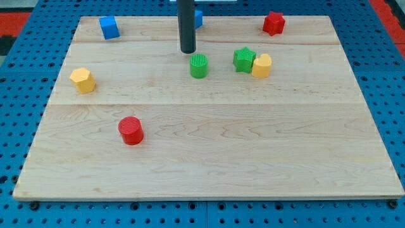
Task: Put the red circle at the bottom right side of the yellow heart
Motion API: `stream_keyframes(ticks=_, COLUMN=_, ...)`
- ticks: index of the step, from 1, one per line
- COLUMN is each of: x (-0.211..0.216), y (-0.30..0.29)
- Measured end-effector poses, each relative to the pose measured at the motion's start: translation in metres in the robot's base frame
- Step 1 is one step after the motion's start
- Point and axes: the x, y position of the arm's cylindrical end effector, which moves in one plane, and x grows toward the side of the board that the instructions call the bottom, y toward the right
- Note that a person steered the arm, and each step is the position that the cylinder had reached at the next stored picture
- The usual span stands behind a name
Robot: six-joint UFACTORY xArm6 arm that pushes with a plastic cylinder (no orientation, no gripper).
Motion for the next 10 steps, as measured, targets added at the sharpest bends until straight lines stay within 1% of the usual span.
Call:
stream_keyframes(ticks=2, x=-0.001, y=0.001)
stream_keyframes(ticks=3, x=-0.002, y=0.015)
stream_keyframes(ticks=4, x=-0.02, y=-0.051)
stream_keyframes(ticks=5, x=0.0, y=-0.135)
stream_keyframes(ticks=6, x=0.104, y=-0.124)
stream_keyframes(ticks=7, x=0.139, y=-0.145)
stream_keyframes(ticks=8, x=0.141, y=-0.212)
stream_keyframes(ticks=9, x=0.212, y=-0.204)
stream_keyframes(ticks=10, x=0.232, y=-0.097)
